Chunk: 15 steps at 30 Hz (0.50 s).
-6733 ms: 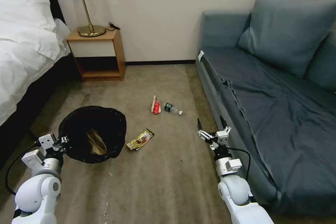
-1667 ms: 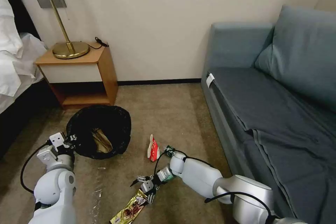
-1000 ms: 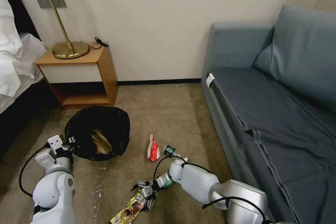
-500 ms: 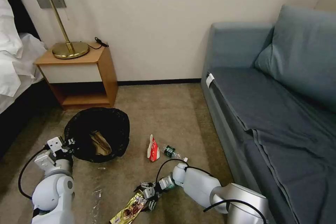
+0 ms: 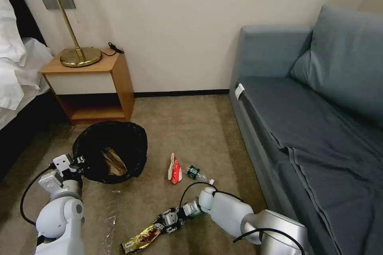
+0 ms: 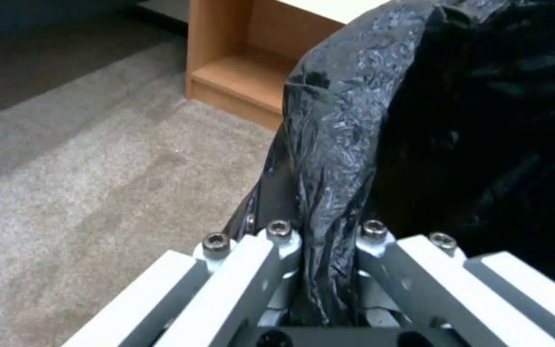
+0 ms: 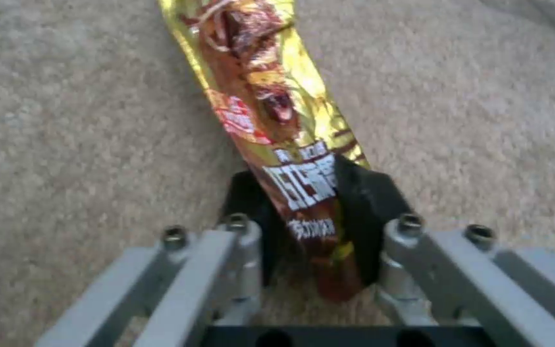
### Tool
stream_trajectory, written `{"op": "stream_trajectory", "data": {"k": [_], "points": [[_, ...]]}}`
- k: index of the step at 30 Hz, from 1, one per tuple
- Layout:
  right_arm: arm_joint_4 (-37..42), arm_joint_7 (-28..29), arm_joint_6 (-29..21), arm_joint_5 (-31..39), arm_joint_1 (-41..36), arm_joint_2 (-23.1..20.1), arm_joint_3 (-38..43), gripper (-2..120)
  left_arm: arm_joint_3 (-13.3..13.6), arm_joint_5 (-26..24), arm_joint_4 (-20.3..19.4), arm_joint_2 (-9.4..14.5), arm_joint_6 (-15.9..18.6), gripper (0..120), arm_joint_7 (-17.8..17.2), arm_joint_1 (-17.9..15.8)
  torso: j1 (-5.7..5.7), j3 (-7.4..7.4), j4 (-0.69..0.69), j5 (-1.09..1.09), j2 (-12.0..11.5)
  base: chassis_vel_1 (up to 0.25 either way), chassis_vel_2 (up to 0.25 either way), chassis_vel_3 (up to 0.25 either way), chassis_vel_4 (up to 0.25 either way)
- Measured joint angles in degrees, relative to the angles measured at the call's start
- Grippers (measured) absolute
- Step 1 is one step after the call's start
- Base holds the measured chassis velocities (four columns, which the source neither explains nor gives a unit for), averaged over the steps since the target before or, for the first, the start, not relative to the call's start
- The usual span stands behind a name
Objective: Pick up the trash bin, then pick up the garbage on the floor and place it into the trash bin.
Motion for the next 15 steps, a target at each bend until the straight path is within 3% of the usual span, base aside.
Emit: {"op": "stream_trajectory", "data": {"k": [4, 7, 15], "points": [[0.03, 0.28, -0.08, 0.04, -0.01, -0.14, 0.19, 5, 0.03, 0.02, 0.21, 0.06, 0.0, 3, -0.02, -0.24, 0.0, 0.0, 0.0, 0.0, 0.0, 0.0, 0.0, 0.0, 0.0], [0.07, 0.44, -0.08, 0.11, -0.04, -0.16, 0.24, 0, 0.03, 0.02, 0.31, 0.09, 0.0, 3, -0.02, -0.25, 0.0, 0.0, 0.0, 0.0, 0.0, 0.0, 0.0, 0.0, 0.0], [1.25, 0.87, 0.28, 0.71, -0.04, -0.61, 2.29, 0, 0.11, 0.02, 0.66, 0.18, 0.0, 3, -0.01, -0.12, 0.0, 0.0, 0.0, 0.0, 0.0, 0.0, 0.0, 0.0, 0.0]]}}
